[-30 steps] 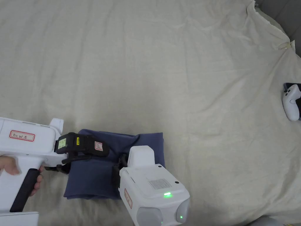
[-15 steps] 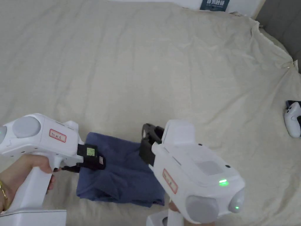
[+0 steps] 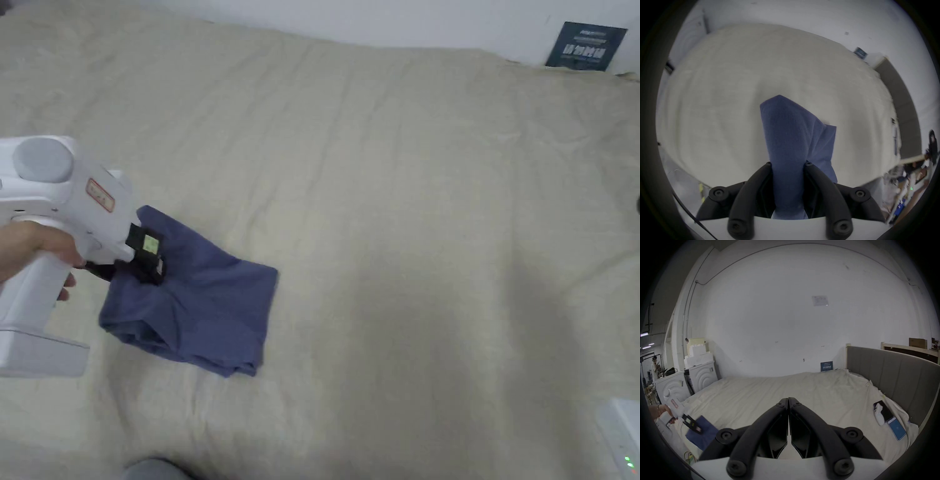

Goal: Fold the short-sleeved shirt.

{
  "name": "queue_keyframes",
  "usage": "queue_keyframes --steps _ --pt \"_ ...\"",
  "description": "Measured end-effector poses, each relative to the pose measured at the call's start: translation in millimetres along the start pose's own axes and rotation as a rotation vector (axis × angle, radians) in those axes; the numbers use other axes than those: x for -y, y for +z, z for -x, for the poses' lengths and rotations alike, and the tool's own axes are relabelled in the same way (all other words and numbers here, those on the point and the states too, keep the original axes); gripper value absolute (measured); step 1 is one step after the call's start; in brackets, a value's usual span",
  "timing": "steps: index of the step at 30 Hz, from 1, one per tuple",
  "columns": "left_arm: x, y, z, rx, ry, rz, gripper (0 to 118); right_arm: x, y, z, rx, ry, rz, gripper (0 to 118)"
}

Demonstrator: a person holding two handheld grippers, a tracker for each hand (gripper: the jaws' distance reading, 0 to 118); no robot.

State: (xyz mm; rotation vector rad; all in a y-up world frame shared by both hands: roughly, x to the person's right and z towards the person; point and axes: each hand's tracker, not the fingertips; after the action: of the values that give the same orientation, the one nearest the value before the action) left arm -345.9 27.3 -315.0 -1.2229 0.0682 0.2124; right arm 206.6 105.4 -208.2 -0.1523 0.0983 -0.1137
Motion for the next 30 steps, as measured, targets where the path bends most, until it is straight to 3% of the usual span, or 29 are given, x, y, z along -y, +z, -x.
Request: queue_keyframes --steps 4,10,12,14,15,17,18,19,21,25,30 --pt "-21 1 69 -0.243 0.055 -0.02 18 -4 -3 -7 0.063 -0.005 -0.014 0" --pt "-44 -17 154 -0.492 0.144 -0.044 20 2 -12 -7 0.155 0.023 0.021 0" --pt "-49 -22 173 -0.579 0.136 -0.061 34 4 -14 -7 0.172 0.018 0.027 0" --pt "-48 -27 182 -0.697 0.059 -0.096 71 6 -17 -6 0.195 0.018 0.035 0" --pt "-46 -28 184 -0.768 0.016 -0.121 82 7 -19 -6 0.203 0.017 0.038 0" --pt "-34 -18 177 -0.89 -0.061 -0.177 86 7 -24 -8 0.21 0.011 0.05 0" --pt "-32 -13 175 -0.931 -0.094 -0.206 98 4 -24 -2 0.209 0.004 0.052 0" --pt "-31 -5 172 -0.953 -0.103 -0.247 103 2 -24 1 0.208 -0.002 0.05 0" --pt "-27 20 160 -1.008 -0.071 -0.392 103 0 -24 2 0.202 -0.008 0.044 0" --pt "-20 78 112 -0.858 0.033 -0.687 101 -6 -19 -2 0.168 -0.001 0.032 0" --pt "-2 133 20 -0.614 0.055 -1.013 94 -10 -8 -22 0.127 0.029 0.013 0"
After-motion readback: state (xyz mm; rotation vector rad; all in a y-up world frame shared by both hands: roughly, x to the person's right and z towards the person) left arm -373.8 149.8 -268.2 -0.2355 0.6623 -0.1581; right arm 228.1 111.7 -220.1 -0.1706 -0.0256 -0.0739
